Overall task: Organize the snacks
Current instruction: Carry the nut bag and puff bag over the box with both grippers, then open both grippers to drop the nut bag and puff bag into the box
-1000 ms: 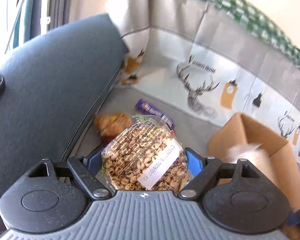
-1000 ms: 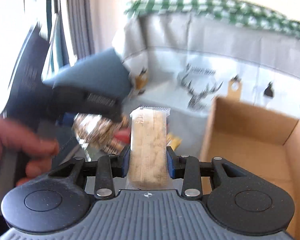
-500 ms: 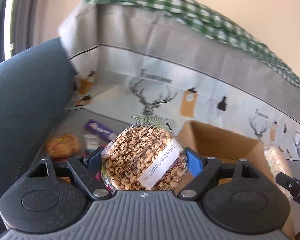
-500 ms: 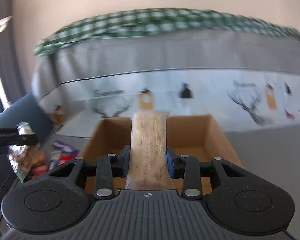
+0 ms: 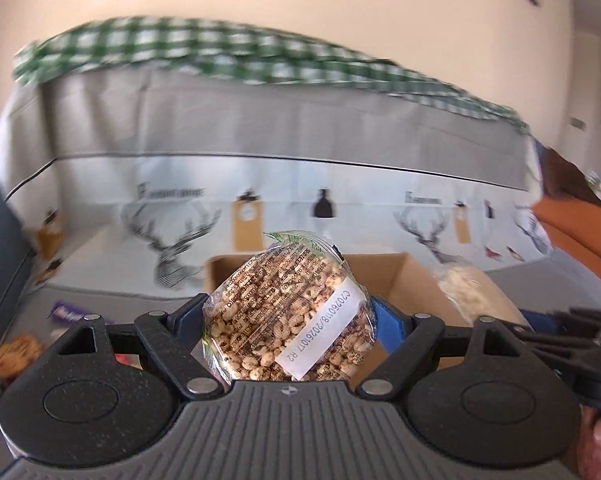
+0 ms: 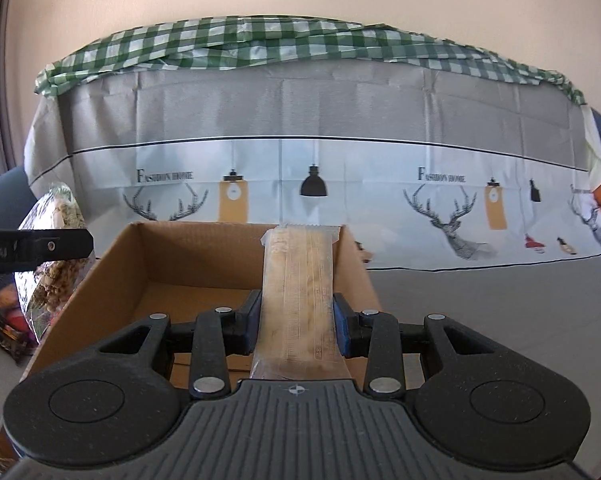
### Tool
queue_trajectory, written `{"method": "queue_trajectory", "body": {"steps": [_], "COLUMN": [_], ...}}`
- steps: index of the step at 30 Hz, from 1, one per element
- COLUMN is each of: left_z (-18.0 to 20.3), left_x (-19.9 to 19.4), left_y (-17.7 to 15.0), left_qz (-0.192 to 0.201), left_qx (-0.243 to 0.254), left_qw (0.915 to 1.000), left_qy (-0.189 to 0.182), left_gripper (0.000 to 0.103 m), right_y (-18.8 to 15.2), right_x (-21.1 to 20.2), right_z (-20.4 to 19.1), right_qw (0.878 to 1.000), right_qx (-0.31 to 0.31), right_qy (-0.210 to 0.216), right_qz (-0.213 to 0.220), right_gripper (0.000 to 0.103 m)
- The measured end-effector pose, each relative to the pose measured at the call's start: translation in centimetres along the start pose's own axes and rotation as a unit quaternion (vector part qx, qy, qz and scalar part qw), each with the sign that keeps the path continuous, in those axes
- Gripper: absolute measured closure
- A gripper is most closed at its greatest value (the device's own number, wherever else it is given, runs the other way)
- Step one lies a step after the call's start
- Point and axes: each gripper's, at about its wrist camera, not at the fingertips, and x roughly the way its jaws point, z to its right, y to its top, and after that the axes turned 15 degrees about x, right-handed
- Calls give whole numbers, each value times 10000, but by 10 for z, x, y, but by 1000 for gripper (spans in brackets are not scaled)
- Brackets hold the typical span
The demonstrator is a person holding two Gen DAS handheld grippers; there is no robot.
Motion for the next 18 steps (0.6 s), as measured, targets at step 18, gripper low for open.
{"method": "queue_trajectory", "body": {"steps": [18], "left_z": [7], "left_x": [5], "left_y": [-5], "left_qz": [-38], "left_qx": [-32], "left_qw": [9997], "left_qy": [-234], "left_gripper": [16], "right_y": [-3], "right_x": [2], "right_z": [8], "right_qw": [10000], "right_qx": [-1], "right_qy": [-83], "right_qz": [22], "right_gripper": [65]}}
